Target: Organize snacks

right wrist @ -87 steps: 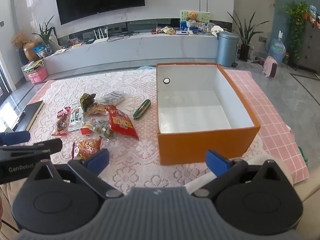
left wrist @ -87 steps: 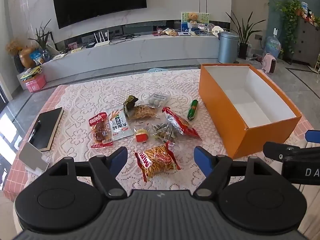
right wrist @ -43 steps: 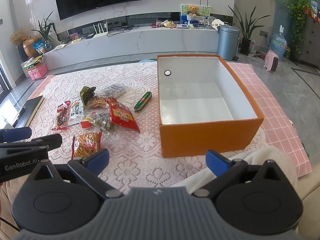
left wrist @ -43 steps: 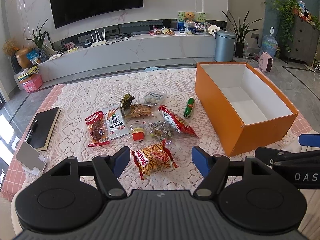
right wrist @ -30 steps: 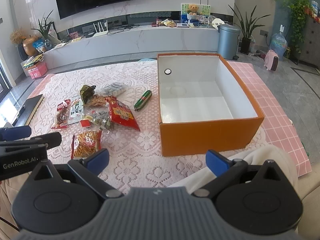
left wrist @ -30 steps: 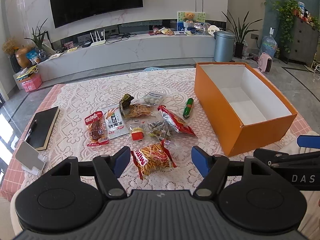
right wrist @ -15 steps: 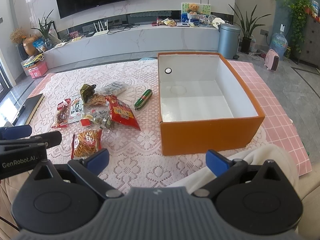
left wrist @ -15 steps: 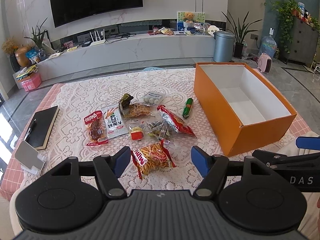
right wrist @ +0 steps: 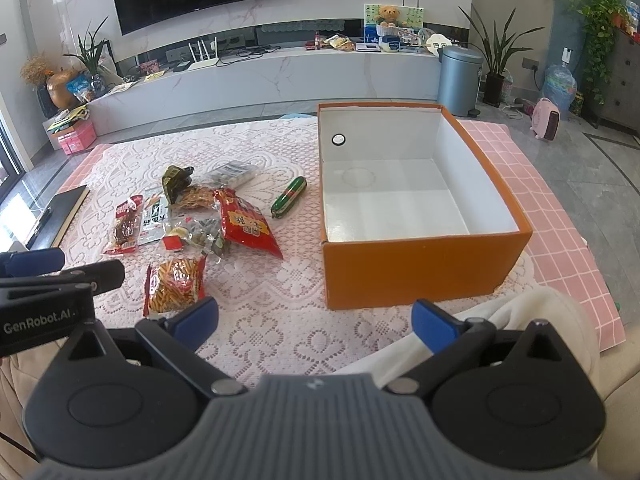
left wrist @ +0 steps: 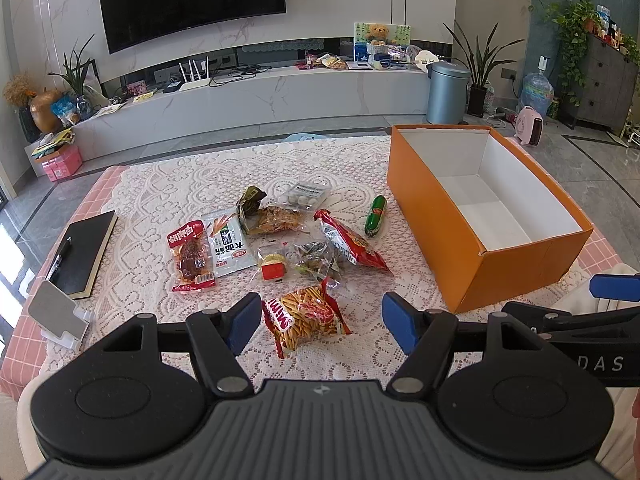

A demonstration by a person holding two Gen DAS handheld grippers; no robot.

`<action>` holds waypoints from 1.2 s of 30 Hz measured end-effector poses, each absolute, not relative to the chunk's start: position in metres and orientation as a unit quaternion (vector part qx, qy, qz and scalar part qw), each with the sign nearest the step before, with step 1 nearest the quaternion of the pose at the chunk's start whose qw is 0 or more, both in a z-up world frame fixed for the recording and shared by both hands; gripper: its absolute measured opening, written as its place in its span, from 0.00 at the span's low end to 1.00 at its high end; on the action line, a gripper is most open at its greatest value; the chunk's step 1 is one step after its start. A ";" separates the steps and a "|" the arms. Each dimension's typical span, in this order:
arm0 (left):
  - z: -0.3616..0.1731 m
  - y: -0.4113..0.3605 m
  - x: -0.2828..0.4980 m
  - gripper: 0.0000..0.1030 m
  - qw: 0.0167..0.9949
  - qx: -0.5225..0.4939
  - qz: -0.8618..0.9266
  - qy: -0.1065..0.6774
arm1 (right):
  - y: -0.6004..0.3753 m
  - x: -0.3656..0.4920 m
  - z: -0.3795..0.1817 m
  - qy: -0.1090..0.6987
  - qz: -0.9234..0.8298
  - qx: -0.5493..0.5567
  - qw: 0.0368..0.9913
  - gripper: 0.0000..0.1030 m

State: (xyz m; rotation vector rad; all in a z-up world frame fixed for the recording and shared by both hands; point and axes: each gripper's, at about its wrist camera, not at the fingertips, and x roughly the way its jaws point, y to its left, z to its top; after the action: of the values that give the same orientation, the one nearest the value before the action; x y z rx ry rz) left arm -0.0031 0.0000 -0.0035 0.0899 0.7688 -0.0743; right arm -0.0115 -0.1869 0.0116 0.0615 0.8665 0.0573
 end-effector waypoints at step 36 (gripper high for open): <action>-0.085 0.068 0.108 0.73 0.839 -0.129 -0.005 0.528 | -0.110 0.085 -0.058 0.351 0.196 -0.065 0.913 0.46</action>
State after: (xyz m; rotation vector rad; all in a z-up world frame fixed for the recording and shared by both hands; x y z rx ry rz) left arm 0.1079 0.0682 -0.0848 -0.2730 1.1162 -0.0103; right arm 0.0853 -0.1103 -0.0581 -0.1342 0.7240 0.4038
